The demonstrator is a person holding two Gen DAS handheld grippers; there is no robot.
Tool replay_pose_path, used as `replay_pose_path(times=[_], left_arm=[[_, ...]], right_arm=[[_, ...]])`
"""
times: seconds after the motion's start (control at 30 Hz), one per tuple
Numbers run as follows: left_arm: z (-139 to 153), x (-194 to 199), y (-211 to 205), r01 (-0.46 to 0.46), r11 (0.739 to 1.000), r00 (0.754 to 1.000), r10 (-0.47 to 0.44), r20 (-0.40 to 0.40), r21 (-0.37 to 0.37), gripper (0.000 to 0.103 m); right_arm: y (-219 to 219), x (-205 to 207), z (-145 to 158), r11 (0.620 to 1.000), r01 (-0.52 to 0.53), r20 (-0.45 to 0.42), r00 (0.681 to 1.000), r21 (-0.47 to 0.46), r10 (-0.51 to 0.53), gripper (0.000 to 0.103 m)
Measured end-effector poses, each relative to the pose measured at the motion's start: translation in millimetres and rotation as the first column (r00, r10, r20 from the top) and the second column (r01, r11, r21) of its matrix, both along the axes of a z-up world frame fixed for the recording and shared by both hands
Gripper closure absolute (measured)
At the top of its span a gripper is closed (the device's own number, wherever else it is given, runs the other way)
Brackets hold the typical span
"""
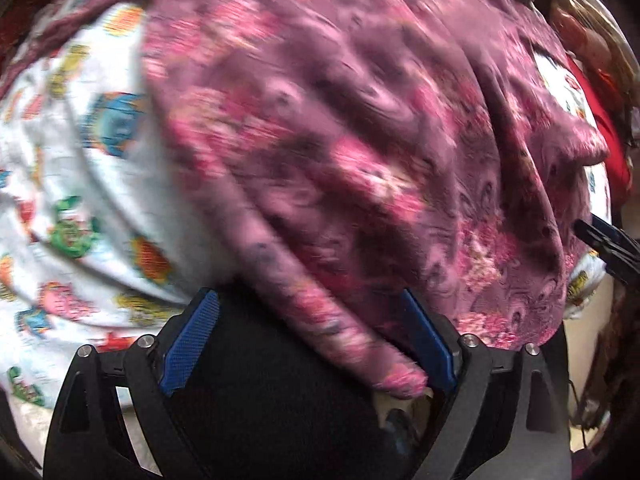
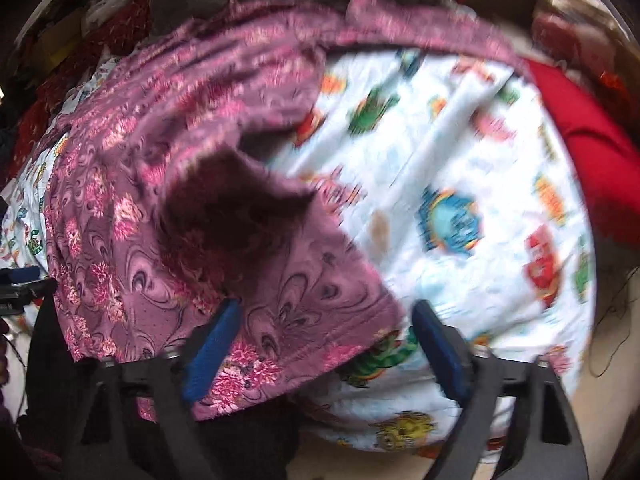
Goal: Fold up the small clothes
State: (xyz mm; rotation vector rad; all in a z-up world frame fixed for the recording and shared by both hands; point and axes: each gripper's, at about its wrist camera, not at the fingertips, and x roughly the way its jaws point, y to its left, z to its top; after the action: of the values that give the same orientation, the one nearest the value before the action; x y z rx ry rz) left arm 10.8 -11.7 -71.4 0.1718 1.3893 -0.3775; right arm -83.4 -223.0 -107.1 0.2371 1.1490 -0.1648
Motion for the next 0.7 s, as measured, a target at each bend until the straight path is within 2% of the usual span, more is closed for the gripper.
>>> replay_pose_path(times=[0.03, 0.07, 0.1, 0.13, 0.17, 0.23, 0.33, 0.4, 0.47, 0.53, 0.6, 0.7], left_arm=[[-3, 0, -2, 0.002, 1.000, 1.000, -0.002, -0.014, -0.009, 0.054], [-7, 2, -4, 0.008, 1.000, 0.999, -0.008, -0.040, -0.015, 0.073], [-9, 4, -4, 0.009, 1.000, 0.998, -0.010, -0.066, -0.022, 0.099], [-9, 5, 0, -0.004, 0.999, 0.997, 0.001, -0.076, -0.039, 0.099], [-4, 7, 8, -0.025, 0.997, 0.997, 0.020, -0.074, -0.074, 0.099], [11, 10, 28, -0.068, 0.988, 0.995, 0.057, -0.079, -0.137, 0.100], [50, 10, 66, -0.125, 0.960, 0.991, 0.111, -0.069, -0.252, 0.100], [79, 6, 90, -0.150, 0.945, 0.989, 0.143, -0.045, -0.291, 0.100], [94, 5, 105, -0.158, 0.941, 0.987, 0.157, -0.027, -0.300, 0.100], [94, 2, 114, -0.167, 0.950, 0.986, 0.168, -0.019, -0.264, 0.100], [73, 0, 115, -0.184, 0.961, 0.983, 0.181, -0.035, -0.206, 0.100], [35, -1, 122, -0.239, 0.961, 0.965, 0.220, -0.144, -0.137, 0.098]], right_arm=[[3, 1, -1, 1.000, -0.006, -0.008, 1.000, -0.024, 0.006, 0.032], [5, 1, 0, 0.998, -0.015, -0.011, 1.000, -0.059, 0.014, 0.047], [7, 0, 4, 0.995, -0.024, -0.007, 1.000, -0.092, 0.024, 0.076], [7, -3, 11, 0.997, -0.043, 0.013, 0.999, -0.067, 0.044, 0.095], [5, -8, 20, 0.998, -0.054, 0.044, 0.998, -0.008, 0.054, 0.100], [2, -23, 44, 0.994, -0.076, 0.144, 0.987, 0.074, 0.065, 0.100], [-1, -48, 84, 0.982, -0.102, 0.250, 0.966, 0.160, 0.060, 0.100], [-5, -67, 108, 0.964, -0.110, 0.314, 0.949, 0.243, 0.029, 0.100], [-10, -81, 123, 0.946, -0.102, 0.345, 0.938, 0.307, -0.011, 0.100], [-16, -88, 122, 0.933, -0.069, 0.335, 0.940, 0.353, -0.057, 0.100], [-23, -88, 106, 0.933, -0.027, 0.290, 0.953, 0.360, -0.084, 0.100], [-31, -86, 63, 0.930, 0.068, 0.136, 0.983, 0.362, -0.125, 0.100]])
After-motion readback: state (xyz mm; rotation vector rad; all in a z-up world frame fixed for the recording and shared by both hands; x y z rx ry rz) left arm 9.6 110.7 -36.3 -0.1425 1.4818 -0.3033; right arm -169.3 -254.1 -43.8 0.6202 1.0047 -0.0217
